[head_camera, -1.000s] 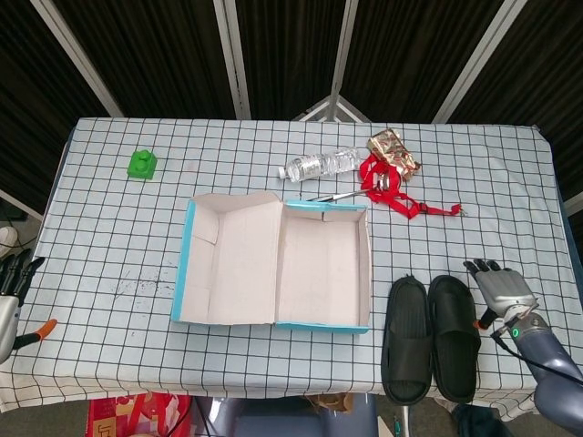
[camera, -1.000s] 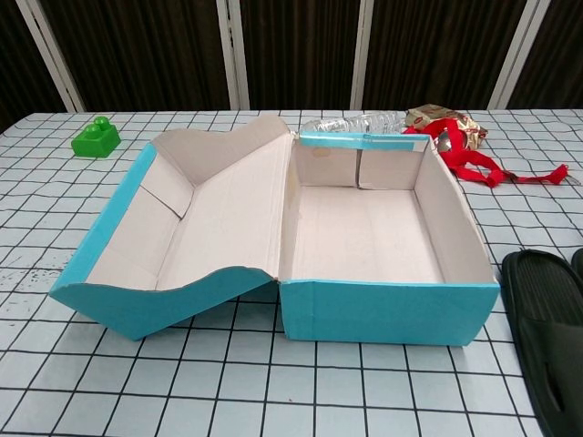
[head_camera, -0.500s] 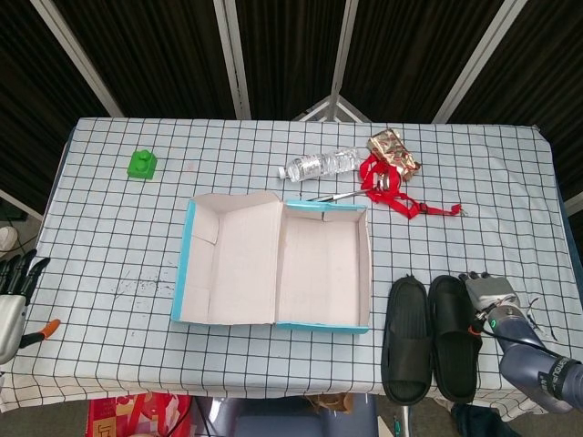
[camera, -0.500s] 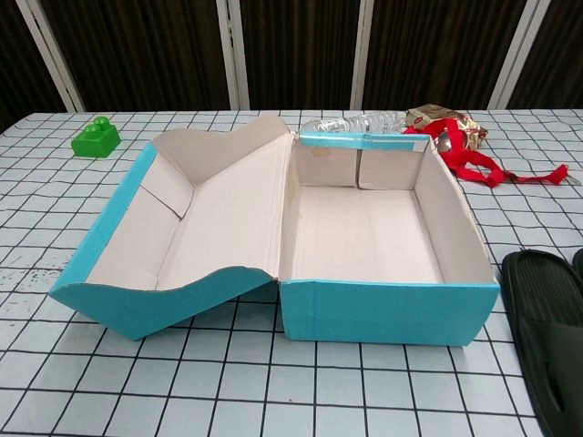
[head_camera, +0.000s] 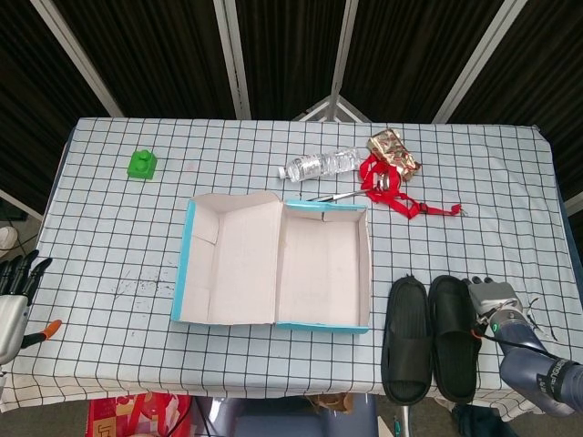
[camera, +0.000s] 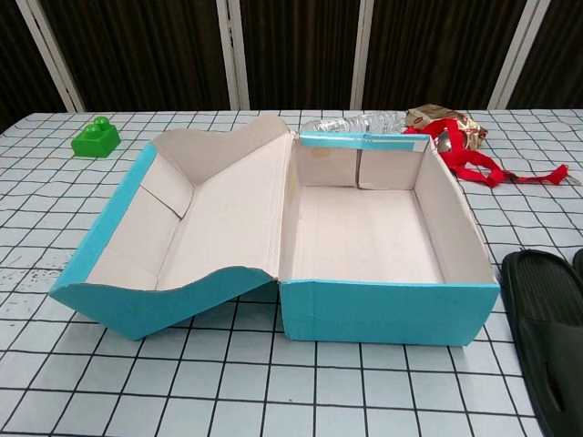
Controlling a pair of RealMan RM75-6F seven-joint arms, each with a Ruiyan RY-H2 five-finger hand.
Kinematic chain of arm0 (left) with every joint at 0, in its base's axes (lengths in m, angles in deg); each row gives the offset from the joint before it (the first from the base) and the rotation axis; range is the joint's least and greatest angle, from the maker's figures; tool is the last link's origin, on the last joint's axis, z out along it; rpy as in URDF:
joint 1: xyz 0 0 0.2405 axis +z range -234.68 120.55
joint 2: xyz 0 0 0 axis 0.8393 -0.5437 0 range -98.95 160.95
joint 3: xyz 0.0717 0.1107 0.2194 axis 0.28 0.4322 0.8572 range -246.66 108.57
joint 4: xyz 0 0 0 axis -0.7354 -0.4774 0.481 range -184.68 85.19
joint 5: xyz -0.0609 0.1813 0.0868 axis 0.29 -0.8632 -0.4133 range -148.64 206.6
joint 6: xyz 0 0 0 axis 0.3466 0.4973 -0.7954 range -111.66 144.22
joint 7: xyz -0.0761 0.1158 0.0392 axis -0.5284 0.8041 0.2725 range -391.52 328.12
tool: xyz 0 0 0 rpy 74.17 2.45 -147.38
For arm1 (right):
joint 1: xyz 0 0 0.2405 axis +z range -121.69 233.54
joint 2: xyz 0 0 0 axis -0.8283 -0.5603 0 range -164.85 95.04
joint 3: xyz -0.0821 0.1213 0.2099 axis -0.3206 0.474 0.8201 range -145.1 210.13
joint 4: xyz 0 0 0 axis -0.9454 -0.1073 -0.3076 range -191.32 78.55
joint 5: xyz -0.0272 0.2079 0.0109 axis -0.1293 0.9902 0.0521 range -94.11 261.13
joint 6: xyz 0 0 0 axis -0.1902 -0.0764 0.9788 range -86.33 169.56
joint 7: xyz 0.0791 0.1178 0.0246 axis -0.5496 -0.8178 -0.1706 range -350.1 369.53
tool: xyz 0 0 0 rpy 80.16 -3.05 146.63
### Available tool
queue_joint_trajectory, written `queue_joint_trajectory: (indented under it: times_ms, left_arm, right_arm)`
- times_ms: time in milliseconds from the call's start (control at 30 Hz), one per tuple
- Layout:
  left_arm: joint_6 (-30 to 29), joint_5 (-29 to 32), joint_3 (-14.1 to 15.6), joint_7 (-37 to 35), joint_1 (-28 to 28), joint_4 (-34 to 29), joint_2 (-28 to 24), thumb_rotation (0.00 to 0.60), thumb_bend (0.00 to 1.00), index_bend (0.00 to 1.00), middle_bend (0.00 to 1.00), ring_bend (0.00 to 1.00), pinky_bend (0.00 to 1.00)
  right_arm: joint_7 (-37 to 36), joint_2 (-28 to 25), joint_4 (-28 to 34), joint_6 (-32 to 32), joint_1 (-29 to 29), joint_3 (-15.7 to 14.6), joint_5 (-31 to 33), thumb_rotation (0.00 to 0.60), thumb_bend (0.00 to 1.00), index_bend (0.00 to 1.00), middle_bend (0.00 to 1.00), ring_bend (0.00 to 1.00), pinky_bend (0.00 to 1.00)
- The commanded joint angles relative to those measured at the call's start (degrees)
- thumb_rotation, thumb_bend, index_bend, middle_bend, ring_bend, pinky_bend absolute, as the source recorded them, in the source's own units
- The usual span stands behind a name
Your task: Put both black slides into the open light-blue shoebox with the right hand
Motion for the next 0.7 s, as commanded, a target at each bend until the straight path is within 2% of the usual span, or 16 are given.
queue_joint_trajectory:
  times_ms: [33, 433, 700]
  left_arm:
    - [-0.1, 0.0, 0.0, -0.1, 0.0, -0.1, -0.1, 0.6, 0.17, 0.1, 0.0, 0.0, 0.0]
    - [-0.2, 0.4, -0.2, -1.7, 0.2, -0.2, -0.9, 0.6, 0.17, 0.1, 0.0, 0.0, 0.0]
    - [-0.2, 0.7, -0.2, -1.5, 0.2, -0.2, -0.9, 0.6, 0.17, 0.1, 0.0, 0.0, 0.0]
  right_arm:
    - [-0.6, -0.7, 1.3, 1.3, 0.5, -0.1, -0.7, 0.6, 0.18, 0.0, 0.04, 0.04, 0.17]
    - [-0.9, -1.8, 6.1, 4.9, 1.8, -1.5, -1.3, 0.6, 0.18, 0.0, 0.04, 0.04, 0.17]
    - [-1.4, 1.1, 3.4, 4.6, 1.8, -1.4, -0.9, 0.6, 0.18, 0.0, 0.04, 0.04, 0.16]
